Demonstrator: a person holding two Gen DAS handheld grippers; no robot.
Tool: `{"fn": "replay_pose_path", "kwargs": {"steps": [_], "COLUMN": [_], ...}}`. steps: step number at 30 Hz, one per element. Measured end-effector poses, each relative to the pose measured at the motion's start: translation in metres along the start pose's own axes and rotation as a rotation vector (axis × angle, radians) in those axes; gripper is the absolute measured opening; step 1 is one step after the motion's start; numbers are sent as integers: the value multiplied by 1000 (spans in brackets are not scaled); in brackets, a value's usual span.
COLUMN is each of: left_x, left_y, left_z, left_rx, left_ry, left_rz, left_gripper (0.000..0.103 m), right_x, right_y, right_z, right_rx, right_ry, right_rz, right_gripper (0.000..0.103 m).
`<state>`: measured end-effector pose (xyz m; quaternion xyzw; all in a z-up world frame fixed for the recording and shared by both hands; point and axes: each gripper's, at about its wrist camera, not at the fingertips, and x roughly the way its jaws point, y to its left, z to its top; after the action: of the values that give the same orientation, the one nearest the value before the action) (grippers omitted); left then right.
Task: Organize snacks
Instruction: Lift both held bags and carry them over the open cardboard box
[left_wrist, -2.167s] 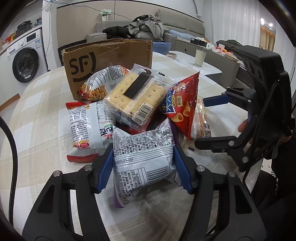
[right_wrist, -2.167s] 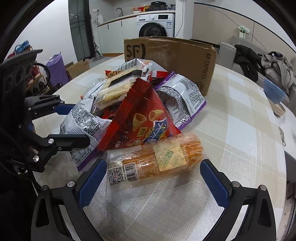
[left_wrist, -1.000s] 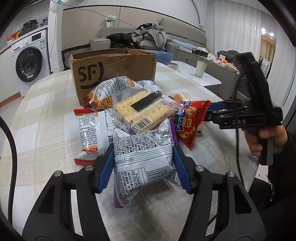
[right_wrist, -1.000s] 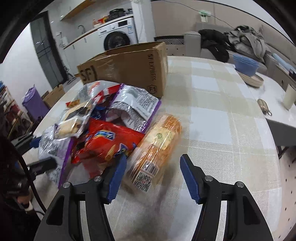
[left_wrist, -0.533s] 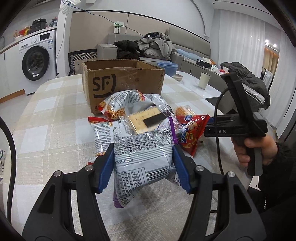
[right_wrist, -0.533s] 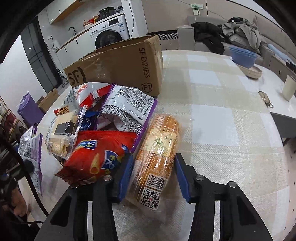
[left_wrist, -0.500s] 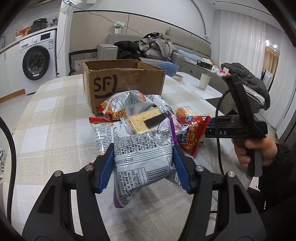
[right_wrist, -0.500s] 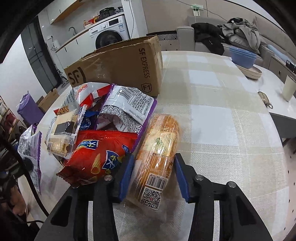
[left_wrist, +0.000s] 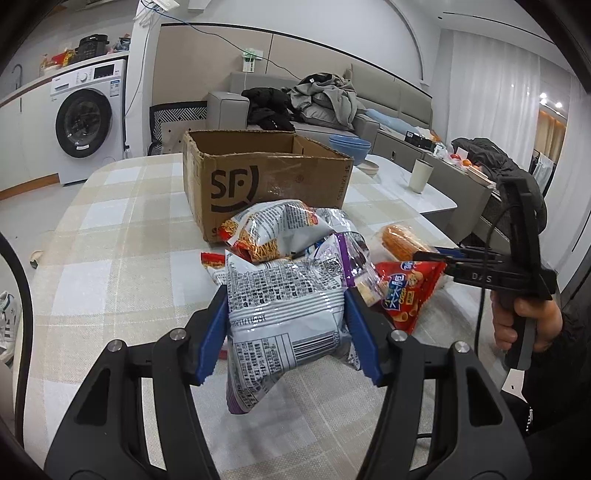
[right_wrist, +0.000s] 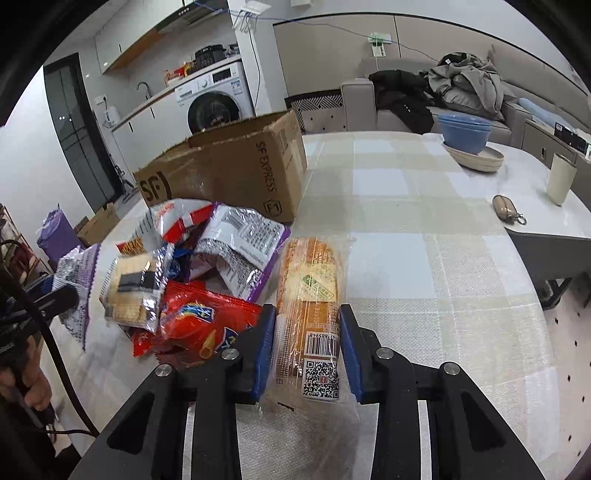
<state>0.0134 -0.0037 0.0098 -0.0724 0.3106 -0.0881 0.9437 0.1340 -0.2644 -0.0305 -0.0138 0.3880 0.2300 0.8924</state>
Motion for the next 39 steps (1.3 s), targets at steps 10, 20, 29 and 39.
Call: {"fn": "replay_pose_path", "kwargs": {"steps": [10,20,29,39], "left_x": [2,-1,7,21], "left_y": [9,11,10,14], "left_z": [23,51,76,108], "left_rx": [-14,-13,-6,-16], "left_ry": [-32,-66,-69,-76], "left_rz": [19,48,68,86], "left_gripper": [58,58,58,58], "right_x": [-40,-47,-43,-39], "right_y": [20,45,55,52], "right_z": [20,47,70,94], "right_rx": [-32,-58,-62,-53], "right_ry": [-158,-224,-248,-256], "right_rz": [100,170,202,212], "right_gripper": [34,34,34,34]}}
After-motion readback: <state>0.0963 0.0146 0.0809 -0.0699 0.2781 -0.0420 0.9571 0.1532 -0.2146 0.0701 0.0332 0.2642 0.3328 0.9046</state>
